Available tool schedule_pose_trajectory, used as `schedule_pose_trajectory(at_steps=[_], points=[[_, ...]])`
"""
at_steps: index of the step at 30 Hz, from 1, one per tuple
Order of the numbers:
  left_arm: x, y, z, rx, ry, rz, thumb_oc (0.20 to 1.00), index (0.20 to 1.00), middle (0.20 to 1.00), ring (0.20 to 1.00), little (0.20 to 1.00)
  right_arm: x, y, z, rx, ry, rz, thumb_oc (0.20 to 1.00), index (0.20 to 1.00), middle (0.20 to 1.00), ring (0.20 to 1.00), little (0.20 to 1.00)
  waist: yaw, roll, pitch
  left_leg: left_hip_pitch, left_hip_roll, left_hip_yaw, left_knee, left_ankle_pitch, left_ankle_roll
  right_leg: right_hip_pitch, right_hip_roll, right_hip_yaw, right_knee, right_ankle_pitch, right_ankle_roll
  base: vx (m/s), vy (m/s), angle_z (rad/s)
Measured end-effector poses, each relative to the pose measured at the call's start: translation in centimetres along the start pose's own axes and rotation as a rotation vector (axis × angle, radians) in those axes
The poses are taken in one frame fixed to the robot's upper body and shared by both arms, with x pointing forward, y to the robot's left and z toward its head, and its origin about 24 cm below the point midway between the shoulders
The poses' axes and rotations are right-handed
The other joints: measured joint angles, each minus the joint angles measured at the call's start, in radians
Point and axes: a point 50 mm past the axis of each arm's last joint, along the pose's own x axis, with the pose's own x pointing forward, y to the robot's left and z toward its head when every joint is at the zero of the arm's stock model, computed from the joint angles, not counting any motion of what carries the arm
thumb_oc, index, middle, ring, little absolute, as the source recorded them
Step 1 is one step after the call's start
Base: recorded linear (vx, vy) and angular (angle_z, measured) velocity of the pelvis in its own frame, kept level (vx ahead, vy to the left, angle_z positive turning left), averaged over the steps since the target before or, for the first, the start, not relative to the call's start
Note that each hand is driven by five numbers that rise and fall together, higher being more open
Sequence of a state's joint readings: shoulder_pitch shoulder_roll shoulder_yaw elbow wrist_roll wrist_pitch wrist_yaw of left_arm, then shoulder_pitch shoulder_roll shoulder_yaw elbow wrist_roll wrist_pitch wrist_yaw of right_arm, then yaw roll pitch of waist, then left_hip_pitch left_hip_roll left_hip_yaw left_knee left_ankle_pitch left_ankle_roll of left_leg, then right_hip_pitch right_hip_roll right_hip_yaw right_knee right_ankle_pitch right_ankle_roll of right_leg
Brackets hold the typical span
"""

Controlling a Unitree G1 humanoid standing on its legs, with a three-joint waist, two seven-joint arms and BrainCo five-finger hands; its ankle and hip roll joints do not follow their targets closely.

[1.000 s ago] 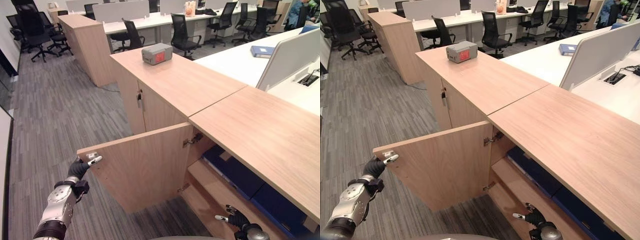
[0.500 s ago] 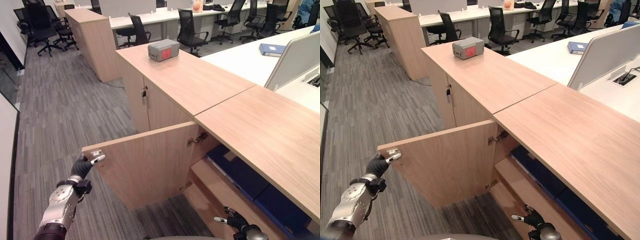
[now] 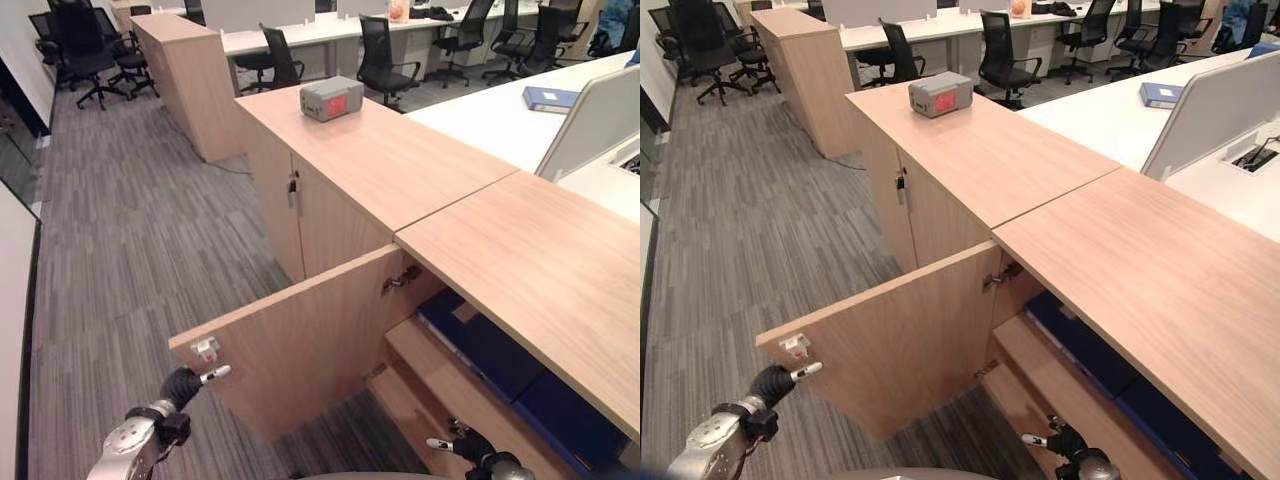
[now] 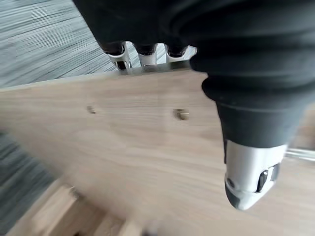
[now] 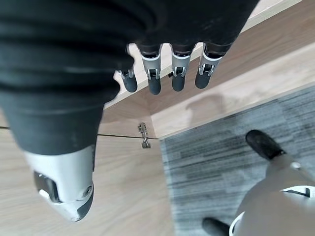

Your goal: Put the empty folder in the office cabinet

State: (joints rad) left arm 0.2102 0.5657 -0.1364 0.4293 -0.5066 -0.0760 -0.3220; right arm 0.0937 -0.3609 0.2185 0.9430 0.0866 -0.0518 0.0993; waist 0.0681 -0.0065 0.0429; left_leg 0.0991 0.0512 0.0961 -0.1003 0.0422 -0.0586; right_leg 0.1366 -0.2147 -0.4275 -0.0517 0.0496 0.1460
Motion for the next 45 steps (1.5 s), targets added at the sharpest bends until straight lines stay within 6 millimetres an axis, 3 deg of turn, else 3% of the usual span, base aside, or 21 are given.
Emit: schedule_pose_trajectory(at_steps=[10,20,24,25,27,28,29,31,32,34,35,36,37,38,40,42,45], points=[[-1.1,-0.1,-0.1,0.194,0.087,-0.134,1.0,1.0,1.0,1.0,1.0,0.4,0.6,1.1,-0.05,-0.024,0.031,1.0,1.0,1.0,1.0,1.0,-0.001,-0.006,-0.005,-0.005,0.0,-0.005,0.0,0.001,0.0,-0.001,0.0,-0.001,-0.001,0.0,0.0,0.0,-0.003,0.02],[-1.7,0.1,0.0,0.336,0.165,-0.245,1.0,1.0,1.0,1.0,1.0,0.5,1.2,1.1,-0.079,-0.021,0.062,1.0,1.0,1.0,1.0,1.0,-0.007,0.014,-0.013,-0.01,-0.003,0.0,0.0,0.006,0.006,-0.015,-0.003,0.004,0.006,0.0,0.001,-0.04,0.021,-0.02],[-1.3,-0.2,0.0,0.38,0.178,-0.263,1.0,1.0,1.0,1.0,1.0,1.2,0.4,3.9,-0.086,-0.076,0.029,1.0,1.0,1.0,1.0,1.0,-0.03,0.05,0.009,-0.052,-0.012,0.047,0.01,0.028,0.025,-0.127,-0.032,0.071,0.087,0.003,0.016,-0.2,0.019,-0.28],[-0.7,-0.3,0.4,0.394,0.169,-0.263,1.0,1.0,1.0,1.0,1.0,1.4,0.2,4.6,-0.08,-0.09,0.018,1.0,1.0,1.0,1.0,1.0,-0.031,0.058,0.025,-0.057,-0.023,0.055,0.01,0.034,0.031,-0.152,-0.037,0.114,0.115,0.005,0.019,-0.26,0.159,-0.14],[-0.3,-0.4,0.4,0.392,0.161,-0.249,1.0,1.0,1.0,1.0,1.0,1.7,0.6,6.0,-0.079,-0.118,0.015,1.0,1.0,1.0,1.0,1.0,-0.023,0.059,0.049,-0.068,-0.036,0.097,0.017,0.034,0.042,-0.196,-0.038,0.143,0.134,0.035,0.017,-0.24,0.162,-0.48],[-0.2,-0.4,0.4,0.39,0.158,-0.238,1.0,1.0,1.0,1.0,1.0,1.9,0.7,6.5,-0.078,-0.129,0.015,1.0,1.0,1.0,1.0,1.0,-0.022,0.062,0.049,-0.08,-0.026,0.115,0.019,0.031,0.055,-0.206,-0.044,0.142,0.125,0.051,0.023,-0.25,0.107,-0.85],[0.0,-0.7,0.6,0.384,0.142,-0.238,1.0,1.0,1.0,1.0,1.0,2.1,1.0,7.1,-0.076,-0.131,0.021,1.0,1.0,1.0,1.0,1.0,0.004,0.078,0.066,-0.072,-0.012,0.172,0.009,0.042,0.067,-0.214,-0.053,0.074,0.139,0.024,0.049,-0.16,0.044,-0.73],[-0.1,-0.6,0.3,0.345,0.133,-0.2,1.0,1.0,1.0,1.0,1.0,2.3,1.6,7.2,-0.075,-0.123,0.034,1.0,1.0,1.0,1.0,1.0,0.025,0.082,0.065,-0.076,0.007,0.21,0.012,0.051,0.078,-0.253,-0.074,-0.012,0.338,-0.05,0.017,-0.09,-0.021,-0.84],[-0.2,-0.4,0.5,0.304,0.103,-0.154,1.0,1.0,1.0,1.0,1.0,2.3,2.0,7.0,-0.067,-0.118,0.047,1.0,1.0,1.0,1.0,1.0,0.071,0.07,0.059,-0.083,0.028,0.278,0.012,0.049,0.082,-0.285,-0.12,-0.059,0.562,-0.168,0.02,-0.12,-0.104,-0.96],[-0.5,-0.3,-0.1,0.275,0.114,-0.135,1.0,1.0,1.0,1.0,1.0,2.3,1.5,6.7,-0.056,-0.108,0.033,1.0,1.0,1.0,1.0,1.0,0.086,0.055,0.05,-0.084,0.036,0.327,0.016,0.06,0.072,-0.233,-0.155,-0.092,0.594,-0.231,0.045,-0.18,-0.216,-0.99],[-1.2,-0.2,-1.0,0.238,0.135,-0.11,1.0,1.0,1.0,1.0,1.0,2.3,1.4,6.6,-0.056,-0.099,0.027,1.0,1.0,1.0,1.0,1.0,0.097,0.045,0.039,-0.081,0.044,0.366,0.016,0.068,0.06,-0.183,-0.181,-0.135,0.557,-0.25,0.056,-0.15,-0.261,-1.07],[-1.3,-0.2,-1.4,0.223,0.144,-0.103,1.0,1.0,1.0,1.0,1.0,2.3,1.4,6.4,-0.055,-0.091,0.025,1.0,1.0,1.0,1.0,1.0,0.107,0.037,0.036,-0.084,0.046,0.386,0.021,0.069,0.056,-0.158,-0.179,-0.134,0.496,-0.253,0.054,-0.1,-0.252,-0.98],[-1.5,0.3,-1.5,0.217,0.163,-0.088,1.0,1.0,1.0,1.0,1.0,2.3,1.4,6.3,-0.055,-0.09,0.024,1.0,1.0,1.0,1.0,1.0,0.107,0.029,0.035,-0.092,0.049,0.392,0.03,0.07,0.032,-0.124,-0.154,-0.109,0.381,-0.264,0.041,-0.07,-0.257,-0.6],[-1.4,-0.4,-2.8,0.165,0.196,-0.079,1.0,1.0,1.0,1.0,1.0,2.0,0.5,4.6,-0.054,-0.041,0.001,1.0,1.0,1.0,1.0,1.0,0.093,0.073,0.028,-0.086,0.094,0.383,0.03,0.095,0.017,-0.098,-0.078,-0.075,0.302,-0.219,0.008,-0.09,-0.241,-0.39],[-2.1,-1.5,-4.5,0.119,0.238,-0.089,1.0,1.0,1.0,1.0,1.0,1.2,0.0,1.5,-0.063,0.035,-0.007,1.0,1.0,1.0,1.0,1.0,0.081,0.109,0.008,-0.065,0.135,0.386,0.036,0.112,-0.003,-0.064,-0.023,-0.064,0.242,-0.195,-0.011,-0.12,-0.222,-0.36],[-2.0,-2.9,-5.4,0.087,0.25,-0.124,1.0,1.0,1.0,1.0,1.0,0.2,-1.0,-1.0,-0.072,0.1,-0.027,1.0,1.0,1.0,1.0,1.0,0.069,0.126,-0.001,-0.067,0.169,0.386,0.053,0.123,-0.021,-0.067,0.009,-0.048,0.233,-0.19,-0.024,-0.23,-0.194,-0.28],[-1.6,-4.8,-6.0,0.05,0.249,-0.177,1.0,1.0,1.0,1.0,1.0,-0.4,-1.9,-2.3,-0.06,0.136,-0.057,1.0,1.0,1.0,1.0,1.0,0.035,0.148,-0.007,-0.066,0.191,0.393,0.052,0.133,-0.037,-0.067,0.03,-0.039,0.214,-0.182,-0.026,-0.12,-0.067,-0.16]])
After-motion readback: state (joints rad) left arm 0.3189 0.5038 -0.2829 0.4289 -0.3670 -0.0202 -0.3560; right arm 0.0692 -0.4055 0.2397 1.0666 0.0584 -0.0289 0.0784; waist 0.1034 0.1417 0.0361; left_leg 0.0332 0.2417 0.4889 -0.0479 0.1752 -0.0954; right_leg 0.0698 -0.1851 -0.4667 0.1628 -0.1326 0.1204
